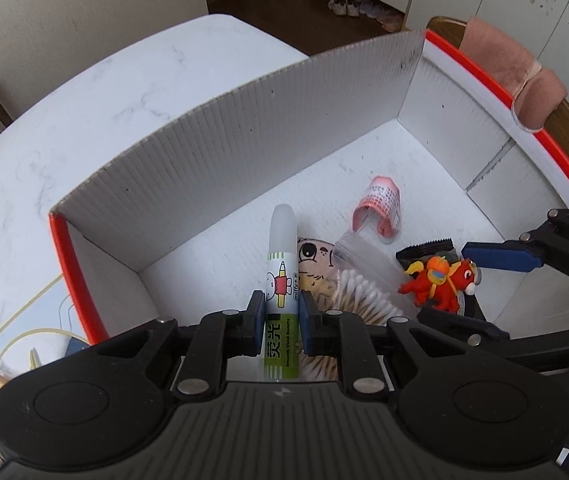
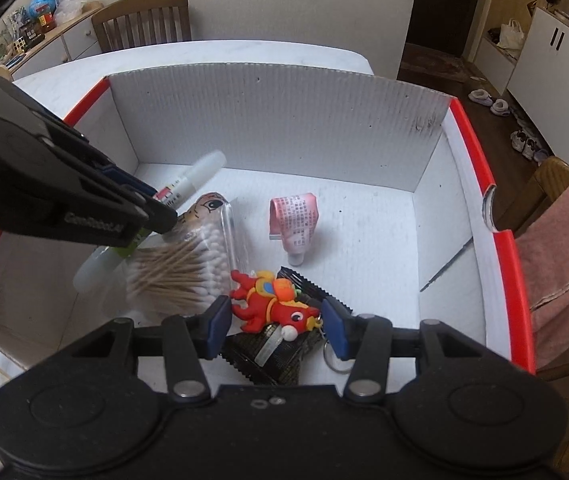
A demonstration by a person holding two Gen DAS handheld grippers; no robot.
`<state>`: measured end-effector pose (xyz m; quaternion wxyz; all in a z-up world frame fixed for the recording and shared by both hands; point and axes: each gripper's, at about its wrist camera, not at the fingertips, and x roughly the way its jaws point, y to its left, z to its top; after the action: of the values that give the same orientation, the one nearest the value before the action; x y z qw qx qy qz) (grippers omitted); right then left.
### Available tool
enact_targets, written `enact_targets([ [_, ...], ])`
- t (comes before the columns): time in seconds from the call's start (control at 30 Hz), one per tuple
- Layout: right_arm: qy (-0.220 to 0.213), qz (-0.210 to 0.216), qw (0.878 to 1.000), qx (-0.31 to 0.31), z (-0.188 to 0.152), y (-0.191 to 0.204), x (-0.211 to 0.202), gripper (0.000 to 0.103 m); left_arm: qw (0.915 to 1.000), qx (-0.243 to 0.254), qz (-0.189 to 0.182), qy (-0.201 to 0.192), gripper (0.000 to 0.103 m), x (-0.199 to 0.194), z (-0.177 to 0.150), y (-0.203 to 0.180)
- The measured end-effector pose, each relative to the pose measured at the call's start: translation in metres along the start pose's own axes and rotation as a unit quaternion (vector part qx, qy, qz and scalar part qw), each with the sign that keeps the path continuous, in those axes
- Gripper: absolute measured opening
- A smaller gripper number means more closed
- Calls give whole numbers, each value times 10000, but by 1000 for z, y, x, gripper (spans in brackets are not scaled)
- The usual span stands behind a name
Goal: Organize objects
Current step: 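Open the left tool to drop the glue stick while the right tool releases the keychain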
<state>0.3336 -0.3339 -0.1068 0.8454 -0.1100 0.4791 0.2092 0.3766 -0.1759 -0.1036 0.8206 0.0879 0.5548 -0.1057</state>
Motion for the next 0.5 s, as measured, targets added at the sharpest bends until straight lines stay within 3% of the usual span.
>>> enact_targets([
  [0.23,21,92,10000,-6,-2,-3,-3,51,10000,-6,64,66,17,4,-2,-1],
  [0.4,-50,168,9998,75,-3,-7,-8,62,9999,-55,90,41,17,2,-4,-1],
  [0.5,-93,166,9998,102,-3,-8,-12,62,9999,-78,77,-3,17,-1,-6,0],
])
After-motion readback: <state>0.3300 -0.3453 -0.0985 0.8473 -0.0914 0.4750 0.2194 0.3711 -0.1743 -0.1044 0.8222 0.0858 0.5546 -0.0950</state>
